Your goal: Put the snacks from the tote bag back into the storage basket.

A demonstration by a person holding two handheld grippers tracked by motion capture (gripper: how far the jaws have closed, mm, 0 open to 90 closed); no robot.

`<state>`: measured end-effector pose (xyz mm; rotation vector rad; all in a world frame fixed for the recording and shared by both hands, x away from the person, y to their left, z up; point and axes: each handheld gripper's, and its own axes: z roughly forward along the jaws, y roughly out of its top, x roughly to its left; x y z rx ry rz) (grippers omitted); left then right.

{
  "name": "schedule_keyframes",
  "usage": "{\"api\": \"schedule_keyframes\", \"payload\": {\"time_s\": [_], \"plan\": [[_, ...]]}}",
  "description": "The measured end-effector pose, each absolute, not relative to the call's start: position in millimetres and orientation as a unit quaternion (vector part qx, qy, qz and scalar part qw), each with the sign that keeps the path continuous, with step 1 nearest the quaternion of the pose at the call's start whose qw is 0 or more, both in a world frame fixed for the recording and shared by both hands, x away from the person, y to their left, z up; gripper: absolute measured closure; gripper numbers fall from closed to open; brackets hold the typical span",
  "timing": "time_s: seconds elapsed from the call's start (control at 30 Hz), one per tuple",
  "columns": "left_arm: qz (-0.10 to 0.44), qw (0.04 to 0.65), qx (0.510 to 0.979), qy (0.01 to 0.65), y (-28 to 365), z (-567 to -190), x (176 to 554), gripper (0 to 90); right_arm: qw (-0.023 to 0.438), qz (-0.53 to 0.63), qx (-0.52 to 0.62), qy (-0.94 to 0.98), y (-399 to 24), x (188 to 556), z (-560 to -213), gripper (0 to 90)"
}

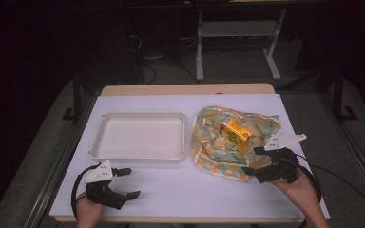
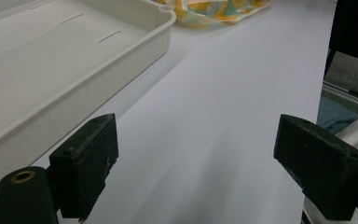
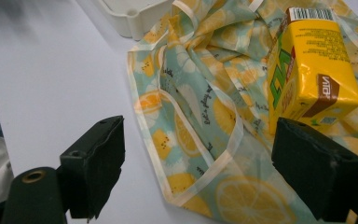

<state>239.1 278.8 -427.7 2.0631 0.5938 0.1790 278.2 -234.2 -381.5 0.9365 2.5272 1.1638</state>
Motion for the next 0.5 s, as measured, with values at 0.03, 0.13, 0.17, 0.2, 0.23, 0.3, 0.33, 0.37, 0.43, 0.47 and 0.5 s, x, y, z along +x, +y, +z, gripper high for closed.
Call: {"api": "schedule_keyframes", "payload": {"time_s": [0.03, 0.13, 0.17, 0.2, 0.23, 0.3, 0.33, 0.37, 0.43, 0.47, 0.5], "plan": [[0.073, 0.475, 0.843, 0.242, 279.1, -427.6, 239.0, 13.2, 0.101, 0.394, 0.315, 0.857, -233.3, 280.0, -380.7, 16.8], [0.074, 0.475, 0.843, 0.242, 279.8, -427.4, 238.8, 13.2, 0.102, 0.394, 0.312, 0.859, -230.7, 284.7, -378.0, 16.7], [0.074, 0.475, 0.843, 0.242, 279.8, -427.4, 238.8, 13.2, 0.102, 0.394, 0.312, 0.859, -230.7, 284.7, -378.0, 16.7], [0.075, 0.476, 0.843, 0.241, 280.6, -427.4, 238.8, 13.2, 0.101, 0.390, 0.311, 0.861, -228.7, 288.6, -377.2, 16.7], [0.076, 0.475, 0.843, 0.241, 281.0, -427.2, 238.9, 13.2, 0.102, 0.388, 0.310, 0.862, -228.1, 290.1, -377.3, 16.8], [0.075, 0.475, 0.843, 0.242, 281.1, -427.1, 238.8, 13.2, 0.102, 0.387, 0.311, 0.862, -227.2, 291.9, -377.4, 16.7], [0.076, 0.476, 0.842, 0.241, 281.2, -427.1, 238.8, 13.2, 0.101, 0.383, 0.311, 0.864, -225.7, 295.4, -377.8, 16.7], [0.075, 0.476, 0.842, 0.241, 281.1, -427.2, 238.8, 13.2, 0.103, 0.380, 0.311, 0.865, -225.0, 297.0, -377.9, 16.7], [0.076, 0.475, 0.843, 0.241, 281.1, -427.1, 238.9, 13.2, 0.105, 0.377, 0.311, 0.866, -224.2, 298.4, -377.8, 16.8], [0.077, 0.475, 0.843, 0.238, 281.0, -427.0, 239.0, 13.2, 0.104, 0.373, 0.310, 0.868, -223.0, 301.7, -377.6, 17.0], [0.077, 0.475, 0.843, 0.238, 281.0, -427.0, 239.0, 13.2, 0.104, 0.373, 0.310, 0.868, -223.0, 301.7, -377.6, 17.0]]}}
